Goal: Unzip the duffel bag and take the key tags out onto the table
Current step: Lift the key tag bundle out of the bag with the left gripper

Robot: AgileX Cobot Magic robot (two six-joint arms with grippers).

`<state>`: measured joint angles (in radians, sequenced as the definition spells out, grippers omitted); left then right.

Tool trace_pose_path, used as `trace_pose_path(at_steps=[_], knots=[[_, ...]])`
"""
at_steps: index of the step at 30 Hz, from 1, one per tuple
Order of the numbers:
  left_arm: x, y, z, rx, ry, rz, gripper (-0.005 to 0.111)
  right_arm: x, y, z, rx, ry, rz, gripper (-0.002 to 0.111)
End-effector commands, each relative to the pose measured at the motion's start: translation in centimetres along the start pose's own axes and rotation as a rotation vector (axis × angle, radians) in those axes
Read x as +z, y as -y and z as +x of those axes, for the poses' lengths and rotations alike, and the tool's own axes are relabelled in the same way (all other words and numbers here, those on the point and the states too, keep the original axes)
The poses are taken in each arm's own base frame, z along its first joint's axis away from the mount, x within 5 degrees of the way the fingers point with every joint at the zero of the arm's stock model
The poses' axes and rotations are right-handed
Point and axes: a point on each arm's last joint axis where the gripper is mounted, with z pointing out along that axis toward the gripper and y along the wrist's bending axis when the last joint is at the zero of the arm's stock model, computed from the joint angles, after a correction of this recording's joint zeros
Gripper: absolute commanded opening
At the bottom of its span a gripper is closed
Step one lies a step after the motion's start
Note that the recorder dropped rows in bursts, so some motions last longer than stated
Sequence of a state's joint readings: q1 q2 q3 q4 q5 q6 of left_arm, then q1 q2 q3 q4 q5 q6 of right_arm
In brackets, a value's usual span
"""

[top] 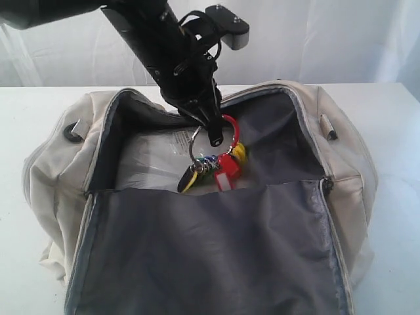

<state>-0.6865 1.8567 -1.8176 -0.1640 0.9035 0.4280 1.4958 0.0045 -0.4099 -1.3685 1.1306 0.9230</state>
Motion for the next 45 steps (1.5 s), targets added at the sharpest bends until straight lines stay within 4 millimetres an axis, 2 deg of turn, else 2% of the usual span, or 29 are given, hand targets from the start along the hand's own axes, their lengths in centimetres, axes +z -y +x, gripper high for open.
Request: trace_pose_path(at_steps=[1,11,20,25,34,38,42,45], knots=[[-2.2,0.7,-0.4,0.004,0.032,0.0,0.0,0.0,0.2,0.1,-0.001,0.003,0.015,0.0],[-5.0,1.2,-0.4,0.023,0.075,-0.034,0.0,0.0,0.2,0.1,0.0,0.001,0.018,0.0],[-8.7,1.9,-0.1,0.053,0.118,-0.093,0.0,0.0,0.2,0.1,-0.009,0.001,0.018,0.0],[-10.6,2.1,1.1,0.08,0.033,-0.153,0.0,0.0,0.2,0.1,-0.009,0.001,0.018,0.0],[-14.9,1.5,4.3,-0.037,-0.167,-0.381,0.0,0.0,0.2,0.1,-0.009,0.001,0.018,0.0],[-17.0,1.5,5.0,-0.039,-0.164,-0.469,0.0,0.0,0.2,0.1,-0.009,0.001,0.018,0.0],[-19.9,1.5,6.0,-0.113,-0.134,-0.605,0.0,0.0,0.2,0.1,-0.009,0.001,0.018,0.0],[-21.6,1.6,6.9,-0.152,-0.105,-0.642,0.0,0.0,0.2,0.1,-0.009,0.001,0.018,0.0]])
